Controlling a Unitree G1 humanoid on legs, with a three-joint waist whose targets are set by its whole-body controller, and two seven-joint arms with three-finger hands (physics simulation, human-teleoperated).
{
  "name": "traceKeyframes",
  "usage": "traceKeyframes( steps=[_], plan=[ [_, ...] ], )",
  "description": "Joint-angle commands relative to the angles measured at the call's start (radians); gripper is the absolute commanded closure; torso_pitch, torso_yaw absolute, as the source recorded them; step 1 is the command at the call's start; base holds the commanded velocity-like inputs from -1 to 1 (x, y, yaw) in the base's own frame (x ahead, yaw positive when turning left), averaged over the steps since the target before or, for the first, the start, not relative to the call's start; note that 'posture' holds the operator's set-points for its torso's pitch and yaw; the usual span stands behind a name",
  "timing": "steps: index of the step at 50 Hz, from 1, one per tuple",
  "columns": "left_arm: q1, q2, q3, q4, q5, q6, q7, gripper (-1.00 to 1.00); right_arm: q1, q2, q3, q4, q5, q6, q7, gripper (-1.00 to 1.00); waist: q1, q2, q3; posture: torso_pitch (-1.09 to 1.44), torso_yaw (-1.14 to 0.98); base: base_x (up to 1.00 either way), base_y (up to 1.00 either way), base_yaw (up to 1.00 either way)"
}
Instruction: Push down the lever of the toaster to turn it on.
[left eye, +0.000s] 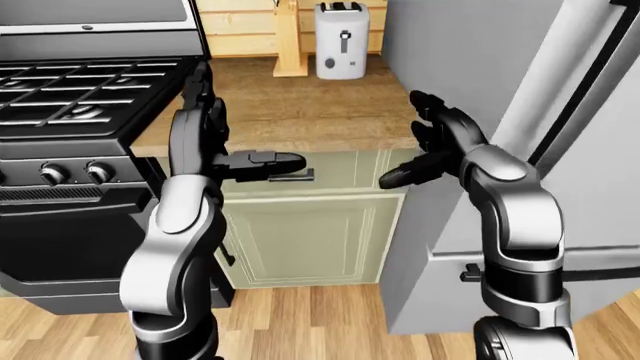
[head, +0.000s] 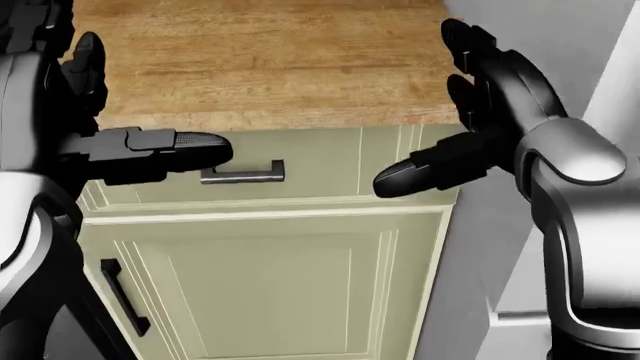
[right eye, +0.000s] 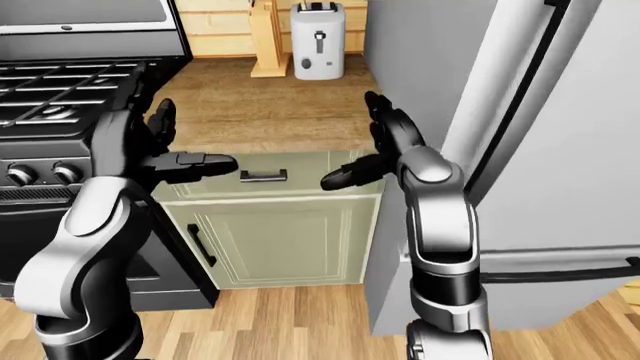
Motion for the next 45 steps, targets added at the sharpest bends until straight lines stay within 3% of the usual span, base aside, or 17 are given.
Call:
traceKeyframes(
  steps=[1, 4, 5, 6, 7, 10, 14, 27, 28, 30, 33, 36, 39, 41, 43, 44, 45],
  plan=[
    [-0.037, 0.003, 0.000, -0.025, 0.000, -0.022, 0.000, -1.00, -0.038, -0.017, -0.019, -0.024, -0.004, -0.028, -0.004, -1.00, -0.010, 0.017, -0.026, 0.00, 0.00, 0.27, 0.00, 0.00],
    [-0.039, 0.004, 0.000, -0.021, 0.000, -0.024, 0.000, -1.00, -0.044, -0.019, -0.018, -0.021, -0.005, -0.026, -0.002, -1.00, 0.001, -0.005, -0.036, 0.00, 0.00, 0.28, 0.00, 0.00],
    [-0.041, 0.005, 0.000, -0.020, -0.001, -0.023, 0.001, -1.00, -0.048, -0.021, -0.015, -0.020, -0.006, -0.024, 0.000, -1.00, 0.003, -0.012, -0.033, 0.00, 0.00, 0.27, 0.00, 0.00],
    [-0.042, 0.005, -0.001, -0.020, -0.001, -0.022, 0.002, -1.00, -0.050, -0.024, -0.012, -0.020, -0.009, -0.025, 0.004, -1.00, 0.004, -0.024, -0.006, 0.00, 0.00, 0.00, 0.00, 0.00],
    [-0.043, 0.005, -0.001, -0.021, -0.001, -0.021, 0.003, -1.00, -0.055, -0.024, -0.010, -0.018, -0.011, -0.024, 0.006, -1.00, 0.003, -0.026, -0.016, 0.00, 0.00, 0.00, 0.00, 0.00],
    [-0.041, 0.004, -0.004, -0.022, 0.000, -0.022, 0.003, -1.00, -0.056, -0.022, -0.012, -0.007, -0.015, -0.030, 0.009, -1.00, 0.008, -0.089, -0.019, 0.00, 0.00, 0.00, 0.00, 0.00],
    [-0.047, 0.005, -0.002, -0.022, -0.001, -0.018, 0.003, -1.00, -0.061, -0.022, -0.010, -0.006, -0.019, -0.027, 0.013, -1.00, 0.010, -0.077, -0.033, 0.00, 0.00, 0.00, 0.00, 0.00],
    [-0.070, 0.017, 0.015, -0.015, -0.024, -0.004, 0.017, -1.00, -0.066, -0.019, -0.015, 0.002, -0.030, -0.034, 0.024, -1.00, 0.005, -0.060, -0.036, 0.00, 0.00, 0.00, 0.00, 0.00],
    [-0.073, 0.018, 0.017, -0.018, -0.028, 0.000, 0.018, -1.00, -0.069, -0.020, -0.013, 0.001, -0.031, -0.031, 0.024, -1.00, 0.006, -0.054, -0.054, 0.00, 0.00, 0.05, 0.00, 0.00],
    [-0.075, 0.021, 0.019, -0.014, -0.032, -0.001, 0.020, -1.00, -0.073, -0.020, -0.011, 0.002, -0.032, -0.030, 0.024, -1.00, 0.000, -0.048, -0.032, 0.00, 0.00, 0.12, 0.00, 0.00],
    [-0.079, 0.025, 0.022, -0.010, -0.037, -0.002, 0.022, -1.00, -0.075, -0.020, -0.012, 0.005, -0.032, -0.032, 0.024, -1.00, -0.002, -0.042, -0.022, 0.00, 0.00, 0.14, 0.00, 0.00],
    [-0.080, 0.028, 0.022, -0.015, -0.042, 0.002, 0.026, -1.00, -0.080, -0.019, -0.011, 0.013, -0.031, -0.037, 0.023, -1.00, 0.003, -0.049, -0.021, 0.00, 0.00, 0.14, 0.00, 0.00],
    [-0.083, 0.029, 0.022, -0.018, -0.047, 0.007, 0.029, -1.00, -0.092, -0.020, -0.009, 0.027, -0.030, -0.039, 0.023, -1.00, 0.005, -0.090, -0.024, 0.00, 0.00, 0.14, 0.00, 0.00],
    [-0.082, 0.030, 0.021, -0.019, -0.049, 0.006, 0.031, -1.00, -0.098, -0.020, -0.007, 0.034, -0.031, -0.041, 0.024, -1.00, 0.002, -0.086, -0.034, 0.00, 0.00, 0.15, 0.00, 0.00],
    [-0.081, 0.031, 0.021, -0.015, -0.050, 0.003, 0.031, -1.00, -0.098, -0.023, -0.001, 0.041, -0.038, -0.041, 0.025, -1.00, 0.004, -0.109, -0.018, 0.00, 0.00, 0.19, 0.00, 0.00],
    [-0.079, 0.032, 0.021, -0.011, -0.050, -0.002, 0.030, -1.00, -0.098, -0.022, 0.002, 0.042, -0.041, -0.045, 0.028, -1.00, -0.003, -0.105, 0.006, 0.00, 0.00, 0.00, 0.00, 0.00],
    [-0.077, 0.033, 0.019, -0.007, -0.048, -0.008, 0.030, -1.00, -0.098, -0.022, 0.003, 0.037, -0.048, -0.048, 0.028, -1.00, 0.003, -0.105, -0.006, 0.00, 0.00, 0.00, 0.00, 0.00]
  ],
)
